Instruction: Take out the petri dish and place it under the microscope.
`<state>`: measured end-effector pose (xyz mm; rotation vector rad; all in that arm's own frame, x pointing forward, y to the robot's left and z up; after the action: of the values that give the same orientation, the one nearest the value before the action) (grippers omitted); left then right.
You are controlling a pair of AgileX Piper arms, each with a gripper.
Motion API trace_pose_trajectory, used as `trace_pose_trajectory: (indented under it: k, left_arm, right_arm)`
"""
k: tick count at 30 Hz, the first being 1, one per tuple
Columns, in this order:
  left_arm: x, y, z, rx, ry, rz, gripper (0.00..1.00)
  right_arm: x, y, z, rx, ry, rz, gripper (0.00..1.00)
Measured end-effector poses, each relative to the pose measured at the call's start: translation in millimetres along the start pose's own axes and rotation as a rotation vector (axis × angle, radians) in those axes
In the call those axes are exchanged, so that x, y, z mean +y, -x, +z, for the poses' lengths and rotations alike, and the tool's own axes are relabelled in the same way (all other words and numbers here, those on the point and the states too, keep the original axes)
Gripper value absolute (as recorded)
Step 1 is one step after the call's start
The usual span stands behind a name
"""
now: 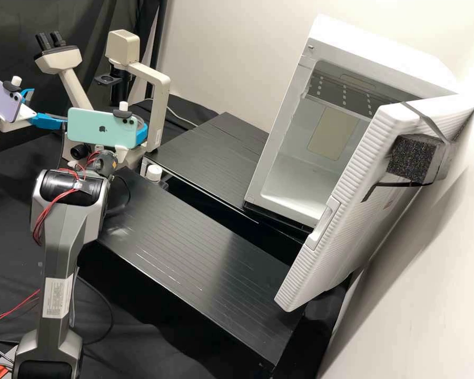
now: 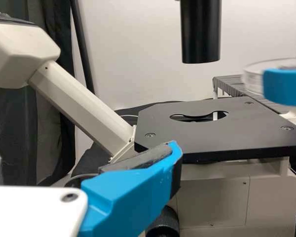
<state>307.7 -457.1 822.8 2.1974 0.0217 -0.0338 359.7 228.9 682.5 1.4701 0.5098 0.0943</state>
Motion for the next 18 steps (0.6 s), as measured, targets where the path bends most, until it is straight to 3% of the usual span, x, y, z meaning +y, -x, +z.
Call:
trace_pose_trajectory:
  k: [9, 18]
  left_arm:
    - [0.0, 0.0, 0.0, 0.0, 0.0, 0.0, 1.0]
    - [0.0, 0.0, 0.0, 0.0, 0.0, 0.0, 1.0]
  right_arm:
    - [-26.2, -39.4, -6.7, -0.029, 0.024, -0.04, 0.0]
    - [-41.6, -69.8, -5.8, -0.077, 0.017, -0.065, 0.0]
